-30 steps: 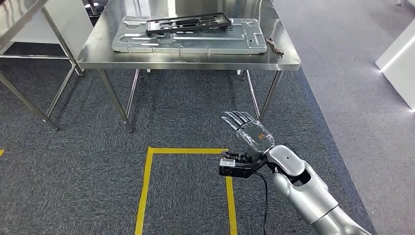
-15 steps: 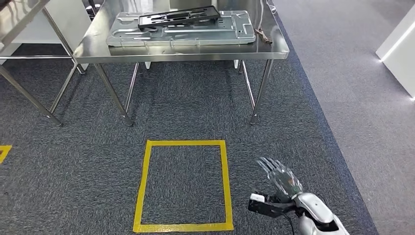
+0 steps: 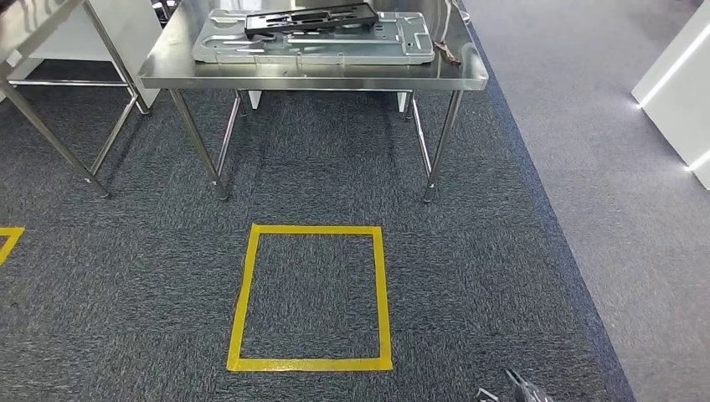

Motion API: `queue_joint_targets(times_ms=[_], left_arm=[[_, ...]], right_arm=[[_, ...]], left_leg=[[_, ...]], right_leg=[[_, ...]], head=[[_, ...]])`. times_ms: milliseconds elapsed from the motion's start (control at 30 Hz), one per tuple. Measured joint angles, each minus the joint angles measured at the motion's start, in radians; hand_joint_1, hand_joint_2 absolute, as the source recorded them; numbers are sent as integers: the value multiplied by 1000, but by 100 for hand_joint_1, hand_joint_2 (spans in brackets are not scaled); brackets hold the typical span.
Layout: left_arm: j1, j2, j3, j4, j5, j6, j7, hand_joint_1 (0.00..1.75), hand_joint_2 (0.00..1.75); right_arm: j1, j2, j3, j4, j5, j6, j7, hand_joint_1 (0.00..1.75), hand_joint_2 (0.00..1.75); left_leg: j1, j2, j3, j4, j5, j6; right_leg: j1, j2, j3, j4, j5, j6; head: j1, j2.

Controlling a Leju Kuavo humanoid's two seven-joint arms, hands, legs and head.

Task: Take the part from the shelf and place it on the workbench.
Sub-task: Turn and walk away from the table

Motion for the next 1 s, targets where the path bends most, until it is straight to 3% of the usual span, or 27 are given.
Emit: queue_joint_targets(times_ms=[33, 67, 100, 133, 167, 233, 267, 300, 367, 433, 500, 533, 567, 600, 667, 733, 800, 933, 967, 1000], left_arm=[[1, -1, 2, 0, -2, 1, 0, 0, 0], [1, -2, 4, 0, -3, 2, -1, 0, 0], [1, -3, 5, 0, -4, 4, -3, 0, 0], [0, -4, 5, 0, -5, 6, -5, 0, 44], [-1, -5, 6, 0, -7, 8, -8, 0, 87], [-2, -6, 8, 0, -12, 12, -9, 0, 175], [-3, -6, 9, 0, -15, 14, -8, 0, 175], [-4, -6, 9, 0, -20, 16, -7, 0, 175], [-4, -6, 9, 0, -27, 18, -5, 0, 175], [-2, -6, 9, 0, -32, 18, -3, 0, 175], [-1, -6, 9, 0, -37, 18, -2, 0, 175], [-1, -6, 9, 0, -40, 18, 0, 0, 175], [-1, -6, 9, 0, -41, 18, 2, 0, 175], [-1, -6, 9, 0, -43, 19, 6, 0, 175], [-2, -5, 9, 0, -45, 20, 13, 0, 175], [-4, -4, 10, 0, -42, 21, 22, 0, 175], [-4, -4, 8, 0, -36, 24, 33, 0, 175], [5, -4, -22, -2, -5, 31, 49, 0, 175], [8, -3, -36, -3, 13, 35, 52, 0, 175], [11, -2, -53, -6, 34, 40, 54, 0, 131]], right_arm=[[-5, 3, -23, 37, 5, -3, 1, 0, 44], [-11, 7, -46, 71, 8, 0, 6, 0, 87], [-17, 9, -67, 101, 9, 9, 16, 0, 131], [-25, 12, -87, 129, 10, 24, 34, 0, 175], [-32, 15, -108, 155, 12, 42, 58, 0, 175], [-47, 22, -148, 202, 16, 79, 111, 0, 175], [-54, 27, -169, 224, 16, 99, 137, 0, 175], [-59, 32, -189, 244, 13, 120, 163, 0, 175], [-67, 42, -233, 281, -3, 170, 216, 0, 175], [-72, 51, -276, 309, -25, 220, 265, 0, 175], [-79, 60, -317, 331, -45, 262, 308, 0, 175], [-83, 65, -337, 342, -52, 279, 331, 0, 175], [-86, 69, -359, 351, -56, 292, 355, 0, 175], [-88, 73, -379, 360, -58, 302, 377, 0, 175], [-92, 82, -411, 373, -59, 313, 411, 0, 175], [-97, 91, -432, 382, -58, 316, 430, 0, 175], [-103, 95, -444, 386, -58, 320, 440, 0, 175], [-107, 96, -438, 387, -83, 324, 445, 0, 175], [-106, 96, -430, 388, -101, 324, 445, 0, 175], [-106, 95, -418, 388, -122, 322, 445, 0, 131]], left_leg=[[1, 1, -18, 2, 11, -3], [2, 2, -37, 5, 22, -7], [4, 3, -57, 10, 32, -12], [7, 4, -75, 15, 41, -18], [8, 4, -90, 22, 49, -24], [8, 4, -110, 40, 62, -38], [8, 4, -114, 46, 68, -45], [9, 4, -116, 49, 74, -53], [14, 3, -121, 57, 71, -67], [18, 0, -146, 124, 6, -75], [18, -2, -189, 258, -83, -79], [18, -2, -203, 315, -104, -79], [18, -2, -201, 341, -106, -76], [16, -3, -178, 326, -91, -71], [8, -4, -86, 201, -53, -52], [0, -3, -13, 90, -39, -38], [-3, -2, 0, 59, -39, -35], [-2, -3, -6, 47, -30, -40], [-4, -3, -8, 47, -29, -38], [-5, -2, -10, 48, -28, -36]], right_leg=[[-5, 0, -4, 49, -12, 5], [-11, 0, 4, 74, 5, 11], [-16, 0, 26, 70, 41, 16], [-22, 0, 66, 31, 76, 21], [-25, 0, 123, -34, 93, 23], [-27, 1, 235, -189, 67, 19], [-25, 1, 267, -238, 47, 13], [-22, 2, 277, -261, 37, 5], [-20, -1, 269, -259, 44, -13], [-20, -6, 255, -257, 60, -32], [-13, -7, 234, -251, 73, -41], [-8, -7, 222, -246, 78, -43], [-4, -7, 210, -240, 82, -44], [0, -7, 200, -233, 84, -45], [5, -6, 187, -221, 86, -45], [8, -6, 179, -213, 88, -40], [10, -8, 174, -209, 90, -32], [11, -9, 167, -212, 98, -47], [10, -9, 165, -212, 100, -44], [9, -9, 164, -213, 102, -40]], head=[[0, 0], [0, 0], [0, 0], [0, 0], [0, 0], [0, 0], [0, 0], [0, 0], [0, 0], [0, 0], [0, 0], [0, 0], [0, 0], [0, 0], [0, 0], [0, 0], [0, 0], [0, 0], [0, 0], [0, 0]])
